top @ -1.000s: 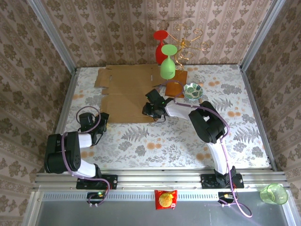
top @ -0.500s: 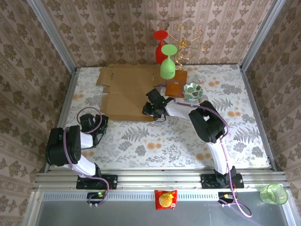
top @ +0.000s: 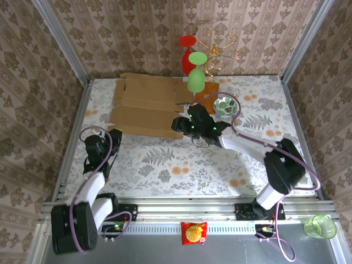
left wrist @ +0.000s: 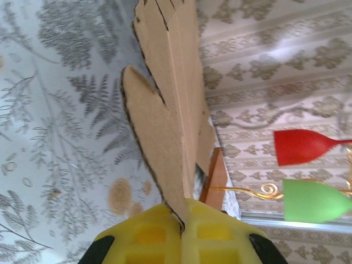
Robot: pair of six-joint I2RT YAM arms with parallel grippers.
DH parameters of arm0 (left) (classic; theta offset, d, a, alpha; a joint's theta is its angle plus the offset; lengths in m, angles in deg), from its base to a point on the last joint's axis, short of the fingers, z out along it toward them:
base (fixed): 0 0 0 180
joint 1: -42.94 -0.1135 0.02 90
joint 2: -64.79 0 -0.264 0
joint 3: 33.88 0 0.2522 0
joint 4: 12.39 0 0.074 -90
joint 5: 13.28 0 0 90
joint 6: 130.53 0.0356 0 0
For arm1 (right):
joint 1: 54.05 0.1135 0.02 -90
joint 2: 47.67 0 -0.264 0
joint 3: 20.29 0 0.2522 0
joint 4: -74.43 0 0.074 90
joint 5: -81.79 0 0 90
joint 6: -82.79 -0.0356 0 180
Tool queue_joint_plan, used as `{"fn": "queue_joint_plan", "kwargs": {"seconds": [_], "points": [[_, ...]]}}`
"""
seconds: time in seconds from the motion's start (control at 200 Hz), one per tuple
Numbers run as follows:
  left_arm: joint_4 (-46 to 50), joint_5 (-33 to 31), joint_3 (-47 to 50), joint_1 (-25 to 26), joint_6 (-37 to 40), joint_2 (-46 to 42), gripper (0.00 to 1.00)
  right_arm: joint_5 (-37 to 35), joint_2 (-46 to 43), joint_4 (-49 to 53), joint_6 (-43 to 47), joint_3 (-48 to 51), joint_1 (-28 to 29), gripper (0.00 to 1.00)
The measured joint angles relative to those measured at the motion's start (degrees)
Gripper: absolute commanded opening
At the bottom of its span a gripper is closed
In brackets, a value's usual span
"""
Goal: Fold the paper box
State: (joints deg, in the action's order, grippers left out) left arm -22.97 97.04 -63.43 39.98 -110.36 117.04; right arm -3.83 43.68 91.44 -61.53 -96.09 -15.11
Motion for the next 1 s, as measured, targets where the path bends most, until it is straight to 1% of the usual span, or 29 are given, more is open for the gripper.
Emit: {"fn": "queue_joint_plan", "kwargs": {"seconds": [0.105, 0.235, 0.355, 0.445, 0.555, 0.66, 0.785, 0.875, 1.0], "points": [[8.0, -0.1, -1.6, 0.0, 1.2, -7.0, 0.0, 0.5, -3.3, -3.5, -1.9, 5.3, -0.1, 0.75], [13.8, 0.4, -1.7, 0.0, 1.3, -10.2, 0.0, 2.2, -3.5, -7.2, -5.1, 10.7, -0.5, 0.79], [17.5, 0.8, -1.7, 0.0, 1.2, -11.9, 0.0, 5.2, -3.5, -12.7, -9.1, 15.5, -1.7, 0.81], [19.4, 0.9, -1.8, 0.0, 1.2, -13.6, 0.0, 6.9, -3.5, -18.4, -14.0, 19.0, -2.4, 0.83], [20.5, 1.1, -1.9, 0.0, 1.0, -15.0, 0.0, 6.8, -3.5, -25.9, -20.9, 22.8, -1.3, 0.84], [21.3, 1.1, -1.9, 0.3, 0.6, -15.3, 0.0, 5.0, -3.4, -32.0, -28.0, 25.3, 2.6, 0.83], [21.6, 1.1, -2.0, 1.4, 0.3, -15.3, 0.0, 1.4, -2.1, -38.2, -35.4, 25.4, 8.4, 0.79], [21.8, 1.0, -2.1, 1.9, 0.0, -15.3, 0.0, -1.2, 1.6, -42.6, -40.2, 24.2, 11.9, 0.75], [22.5, 1.0, -2.7, 2.5, -0.1, -15.7, 0.0, -4.4, 9.0, -48.5, -46.2, 21.7, 14.6, 0.66]]}}
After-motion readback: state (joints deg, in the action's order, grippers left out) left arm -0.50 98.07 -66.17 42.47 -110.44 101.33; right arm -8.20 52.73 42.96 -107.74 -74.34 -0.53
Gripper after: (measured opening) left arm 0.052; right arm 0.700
